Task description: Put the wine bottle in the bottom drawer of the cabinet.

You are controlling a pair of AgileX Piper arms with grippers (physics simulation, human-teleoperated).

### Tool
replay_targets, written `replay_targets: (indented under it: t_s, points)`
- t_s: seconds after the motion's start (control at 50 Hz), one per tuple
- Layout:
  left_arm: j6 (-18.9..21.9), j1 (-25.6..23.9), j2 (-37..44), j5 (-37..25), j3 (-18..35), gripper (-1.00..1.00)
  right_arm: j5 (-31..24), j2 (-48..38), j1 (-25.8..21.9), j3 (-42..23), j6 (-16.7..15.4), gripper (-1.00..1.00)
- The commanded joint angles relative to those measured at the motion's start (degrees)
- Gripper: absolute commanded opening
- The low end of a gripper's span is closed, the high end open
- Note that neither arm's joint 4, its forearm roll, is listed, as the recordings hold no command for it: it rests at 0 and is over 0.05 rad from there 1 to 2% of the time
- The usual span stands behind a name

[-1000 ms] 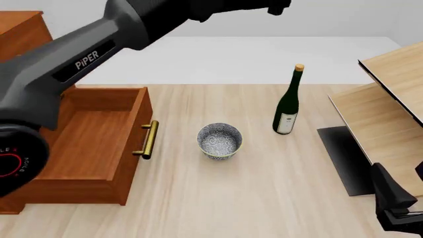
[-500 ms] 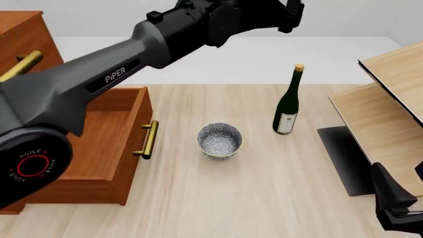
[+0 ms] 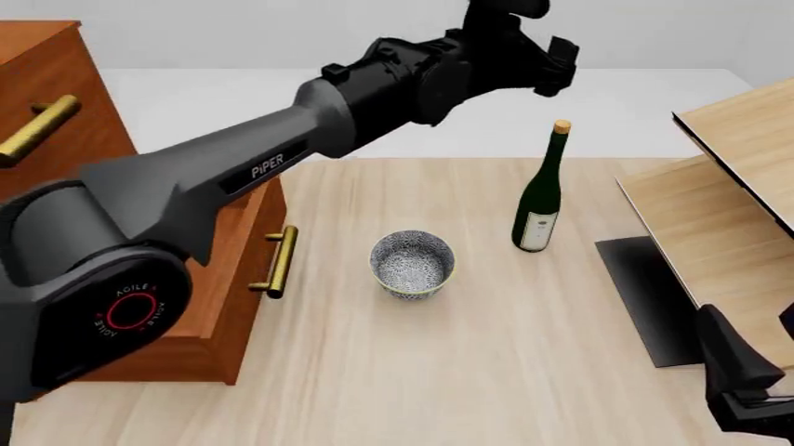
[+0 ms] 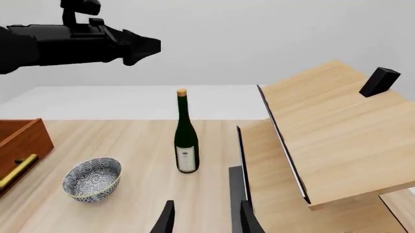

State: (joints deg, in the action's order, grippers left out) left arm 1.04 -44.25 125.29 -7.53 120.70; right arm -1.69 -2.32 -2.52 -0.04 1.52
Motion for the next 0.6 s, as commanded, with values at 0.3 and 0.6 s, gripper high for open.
replay_targets:
  t_s: [0.3, 0.6]
  points:
    - [0.01, -1.52, 8.92, -0.36, 8.76, 1.00, 2.07, -1.97, 0.09, 0.00, 0.29, 1.00]
    - [-0.79, -1.38, 11.75, 1.30, 8.88, 1.00, 0.96, -0.84, 0.15, 0.00, 0.79, 1.00]
